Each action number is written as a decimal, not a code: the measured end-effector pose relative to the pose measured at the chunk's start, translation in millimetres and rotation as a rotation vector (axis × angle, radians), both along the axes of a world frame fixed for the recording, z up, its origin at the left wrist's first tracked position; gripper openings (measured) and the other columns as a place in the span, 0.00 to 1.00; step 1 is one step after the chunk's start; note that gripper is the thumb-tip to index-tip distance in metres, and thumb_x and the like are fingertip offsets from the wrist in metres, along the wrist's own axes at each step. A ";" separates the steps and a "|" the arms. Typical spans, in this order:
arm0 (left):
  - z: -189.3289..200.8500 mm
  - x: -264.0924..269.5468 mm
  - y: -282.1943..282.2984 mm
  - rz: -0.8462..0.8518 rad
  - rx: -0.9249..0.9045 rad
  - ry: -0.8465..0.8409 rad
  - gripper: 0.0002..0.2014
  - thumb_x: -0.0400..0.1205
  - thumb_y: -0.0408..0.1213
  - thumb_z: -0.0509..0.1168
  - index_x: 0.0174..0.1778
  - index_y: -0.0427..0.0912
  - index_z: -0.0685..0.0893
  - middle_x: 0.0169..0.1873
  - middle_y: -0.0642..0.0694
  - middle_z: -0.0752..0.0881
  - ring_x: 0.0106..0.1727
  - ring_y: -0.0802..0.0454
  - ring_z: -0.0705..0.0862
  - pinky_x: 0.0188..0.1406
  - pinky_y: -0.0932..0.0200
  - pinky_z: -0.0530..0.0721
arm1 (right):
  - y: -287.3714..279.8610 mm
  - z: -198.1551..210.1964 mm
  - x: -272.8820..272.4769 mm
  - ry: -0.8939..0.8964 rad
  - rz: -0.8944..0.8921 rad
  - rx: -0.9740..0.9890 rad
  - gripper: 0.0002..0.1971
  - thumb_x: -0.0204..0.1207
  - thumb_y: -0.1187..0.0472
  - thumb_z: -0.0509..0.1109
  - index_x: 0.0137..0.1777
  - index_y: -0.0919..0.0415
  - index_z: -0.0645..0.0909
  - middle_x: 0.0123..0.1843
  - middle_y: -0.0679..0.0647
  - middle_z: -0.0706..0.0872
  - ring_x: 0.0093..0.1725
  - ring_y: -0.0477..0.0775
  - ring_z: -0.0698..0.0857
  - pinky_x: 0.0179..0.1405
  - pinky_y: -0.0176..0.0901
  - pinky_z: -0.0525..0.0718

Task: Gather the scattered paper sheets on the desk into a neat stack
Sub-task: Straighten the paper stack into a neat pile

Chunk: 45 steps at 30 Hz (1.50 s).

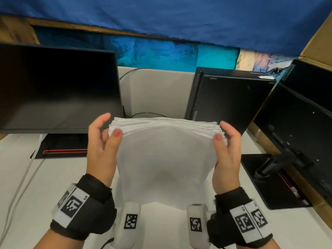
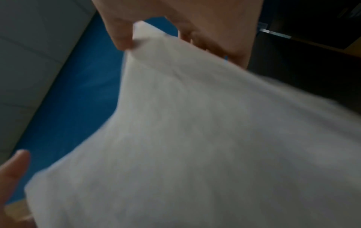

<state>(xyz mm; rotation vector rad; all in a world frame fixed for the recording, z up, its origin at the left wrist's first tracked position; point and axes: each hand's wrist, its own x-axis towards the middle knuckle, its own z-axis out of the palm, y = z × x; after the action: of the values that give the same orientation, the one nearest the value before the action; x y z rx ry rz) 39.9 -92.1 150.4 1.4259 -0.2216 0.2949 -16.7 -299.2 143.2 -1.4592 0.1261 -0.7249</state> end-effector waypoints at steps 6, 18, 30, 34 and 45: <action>22.3 6.3 -8.7 0.099 0.048 0.008 0.18 0.75 0.45 0.69 0.60 0.49 0.76 0.46 0.53 0.84 0.41 0.74 0.84 0.40 0.75 0.80 | 2.7 26.8 17.9 0.081 -0.117 0.049 0.08 0.74 0.53 0.69 0.50 0.54 0.81 0.43 0.47 0.83 0.52 0.54 0.83 0.62 0.58 0.82; 28.2 11.2 -10.4 0.089 -0.048 0.184 0.18 0.68 0.67 0.58 0.44 0.61 0.82 0.52 0.49 0.86 0.58 0.48 0.83 0.61 0.45 0.80 | 5.5 22.5 24.0 0.116 -0.159 0.085 0.08 0.69 0.55 0.67 0.38 0.58 0.83 0.39 0.55 0.83 0.52 0.66 0.83 0.58 0.68 0.82; 21.3 14.0 -8.6 0.237 0.079 0.055 0.10 0.79 0.34 0.60 0.38 0.52 0.83 0.38 0.57 0.83 0.42 0.66 0.81 0.53 0.62 0.78 | 5.8 22.4 18.9 0.055 -0.197 -0.014 0.07 0.73 0.65 0.66 0.37 0.55 0.82 0.36 0.49 0.83 0.44 0.50 0.82 0.52 0.51 0.82; 24.9 11.6 -11.4 0.198 0.017 0.103 0.12 0.80 0.37 0.56 0.39 0.53 0.84 0.39 0.56 0.82 0.50 0.52 0.80 0.56 0.52 0.76 | 9.0 23.7 16.5 0.032 -0.127 -0.010 0.10 0.71 0.54 0.62 0.38 0.57 0.82 0.34 0.43 0.82 0.44 0.47 0.81 0.49 0.46 0.80; 11.8 10.7 10.0 -0.175 0.071 -0.038 0.27 0.63 0.43 0.73 0.58 0.62 0.75 0.49 0.60 0.86 0.51 0.62 0.85 0.51 0.64 0.83 | -7.2 10.2 2.3 -0.051 0.120 -0.180 0.33 0.60 0.49 0.75 0.66 0.44 0.68 0.45 0.30 0.85 0.49 0.37 0.85 0.47 0.31 0.84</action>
<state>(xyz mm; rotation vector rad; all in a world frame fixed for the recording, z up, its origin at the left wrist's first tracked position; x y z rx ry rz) 50.6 -82.1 162.2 1.4611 -0.3886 0.1721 -14.3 -306.4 153.4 -1.6031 -0.0668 -0.6881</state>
